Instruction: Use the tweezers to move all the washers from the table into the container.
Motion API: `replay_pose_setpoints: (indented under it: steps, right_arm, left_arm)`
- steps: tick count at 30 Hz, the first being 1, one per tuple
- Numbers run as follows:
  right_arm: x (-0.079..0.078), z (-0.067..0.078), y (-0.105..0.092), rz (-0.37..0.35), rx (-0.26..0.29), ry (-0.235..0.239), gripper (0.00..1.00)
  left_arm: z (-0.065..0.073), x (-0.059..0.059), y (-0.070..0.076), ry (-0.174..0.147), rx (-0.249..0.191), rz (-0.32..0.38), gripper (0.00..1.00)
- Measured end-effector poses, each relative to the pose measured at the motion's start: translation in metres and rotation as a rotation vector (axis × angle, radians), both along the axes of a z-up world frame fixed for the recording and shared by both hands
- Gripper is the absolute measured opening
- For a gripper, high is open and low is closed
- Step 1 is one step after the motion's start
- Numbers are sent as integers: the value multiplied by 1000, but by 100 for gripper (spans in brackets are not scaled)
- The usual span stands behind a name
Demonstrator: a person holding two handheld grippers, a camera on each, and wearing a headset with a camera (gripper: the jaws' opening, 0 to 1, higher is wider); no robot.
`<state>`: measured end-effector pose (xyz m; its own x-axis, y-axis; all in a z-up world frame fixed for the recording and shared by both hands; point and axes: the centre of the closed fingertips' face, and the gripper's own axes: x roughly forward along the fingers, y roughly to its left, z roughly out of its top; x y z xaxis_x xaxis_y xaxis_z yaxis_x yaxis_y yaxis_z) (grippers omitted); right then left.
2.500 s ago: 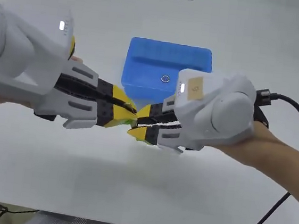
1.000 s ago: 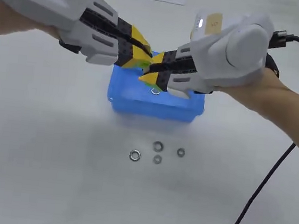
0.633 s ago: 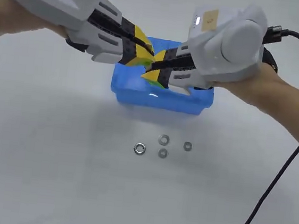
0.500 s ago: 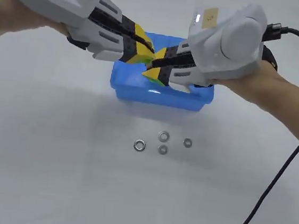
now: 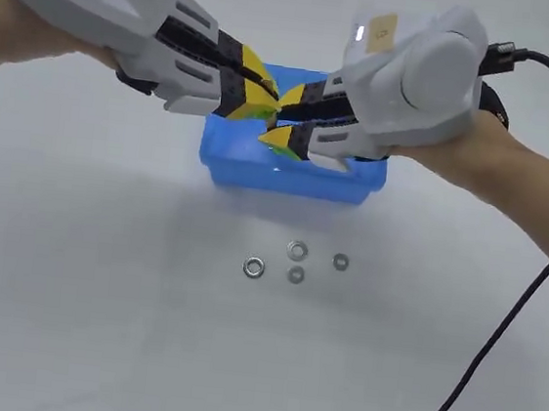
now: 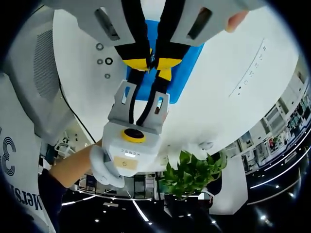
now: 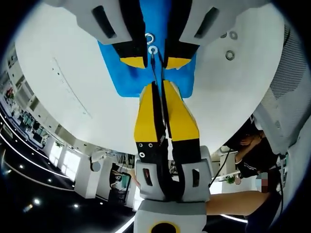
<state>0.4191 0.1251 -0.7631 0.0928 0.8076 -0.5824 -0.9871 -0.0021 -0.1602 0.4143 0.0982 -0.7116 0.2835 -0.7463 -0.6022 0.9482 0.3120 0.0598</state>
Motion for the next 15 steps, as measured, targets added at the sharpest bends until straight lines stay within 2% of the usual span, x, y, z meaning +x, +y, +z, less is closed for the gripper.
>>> replay_pose_setpoints:
  steps: [6,12,15]
  right_arm:
    - [-9,25,-2,4,35,-25,14]
    - [-30,48,-6,27,75,-39,12]
    - [-41,58,-8,41,88,-51,11]
  left_arm:
    - [24,-10,0,-39,-6,-11,7]
    - [49,-34,-2,-66,-31,-28,7]
    - [60,-45,-4,-70,-46,-26,7]
